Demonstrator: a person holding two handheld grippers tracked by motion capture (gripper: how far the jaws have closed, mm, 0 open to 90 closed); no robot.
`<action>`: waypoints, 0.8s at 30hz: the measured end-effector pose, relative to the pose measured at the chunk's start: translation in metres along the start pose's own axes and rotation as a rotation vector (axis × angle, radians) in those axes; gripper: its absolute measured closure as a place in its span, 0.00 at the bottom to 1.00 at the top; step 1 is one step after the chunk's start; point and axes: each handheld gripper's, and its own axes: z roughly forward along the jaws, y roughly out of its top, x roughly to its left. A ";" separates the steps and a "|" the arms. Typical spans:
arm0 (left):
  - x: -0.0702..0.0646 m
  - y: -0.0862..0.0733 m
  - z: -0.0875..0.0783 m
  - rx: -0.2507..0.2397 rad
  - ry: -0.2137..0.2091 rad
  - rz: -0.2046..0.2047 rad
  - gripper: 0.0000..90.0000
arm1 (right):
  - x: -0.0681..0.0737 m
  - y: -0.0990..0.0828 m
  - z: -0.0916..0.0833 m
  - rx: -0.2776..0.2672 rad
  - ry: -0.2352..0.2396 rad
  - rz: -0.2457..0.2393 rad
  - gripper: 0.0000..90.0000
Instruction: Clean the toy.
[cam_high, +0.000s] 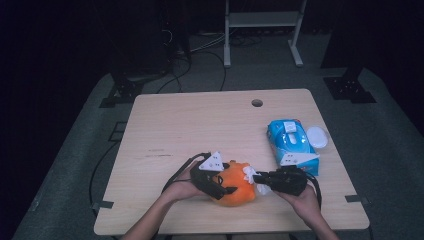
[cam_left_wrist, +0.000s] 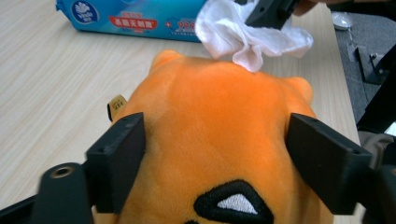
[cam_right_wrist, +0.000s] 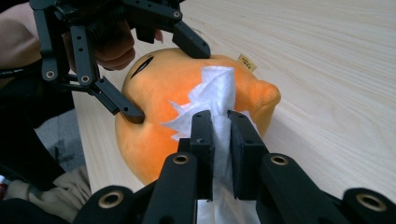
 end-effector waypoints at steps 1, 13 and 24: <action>-0.001 -0.001 0.001 0.006 0.002 0.010 0.26 | 0.001 0.000 0.000 0.003 -0.006 -0.005 0.89; 0.005 0.009 -0.010 -0.040 0.031 0.011 0.64 | -0.005 0.004 -0.015 -0.055 -0.043 0.008 0.89; 0.040 0.016 -0.026 -0.045 0.198 0.016 0.62 | -0.011 0.006 -0.021 -0.051 -0.099 -0.007 0.89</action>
